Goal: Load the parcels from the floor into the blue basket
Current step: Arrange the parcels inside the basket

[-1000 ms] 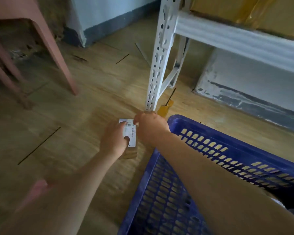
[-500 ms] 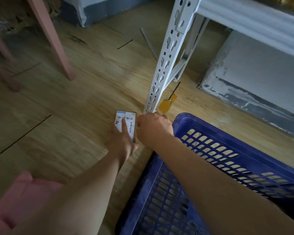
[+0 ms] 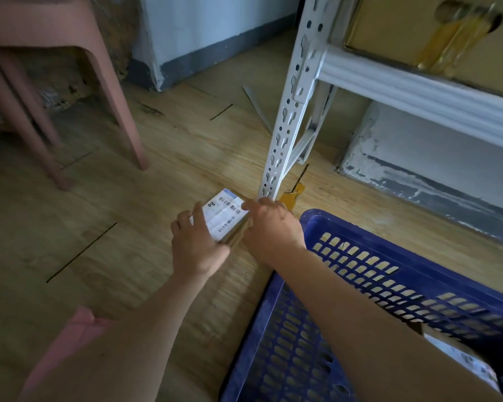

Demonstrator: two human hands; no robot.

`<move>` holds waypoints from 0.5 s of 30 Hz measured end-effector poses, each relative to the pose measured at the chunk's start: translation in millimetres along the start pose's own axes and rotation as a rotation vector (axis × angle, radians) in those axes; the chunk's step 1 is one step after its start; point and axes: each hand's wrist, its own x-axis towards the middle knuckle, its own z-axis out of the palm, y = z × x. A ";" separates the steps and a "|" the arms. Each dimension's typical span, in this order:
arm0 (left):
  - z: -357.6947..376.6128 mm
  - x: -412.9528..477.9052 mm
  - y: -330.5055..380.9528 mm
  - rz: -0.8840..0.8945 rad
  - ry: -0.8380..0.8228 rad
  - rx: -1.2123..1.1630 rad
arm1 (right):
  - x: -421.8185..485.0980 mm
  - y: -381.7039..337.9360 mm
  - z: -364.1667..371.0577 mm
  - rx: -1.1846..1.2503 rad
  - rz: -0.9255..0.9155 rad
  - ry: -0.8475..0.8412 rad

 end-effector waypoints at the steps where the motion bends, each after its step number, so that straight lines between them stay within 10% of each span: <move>1: -10.5 -2.6 5.5 0.037 0.035 -0.031 | -4.4 -2.4 -6.0 0.013 -0.007 0.028; 15: -113.8 -78.6 113.0 0.548 0.107 -0.218 | -115.7 22.1 -107.8 0.123 0.117 0.338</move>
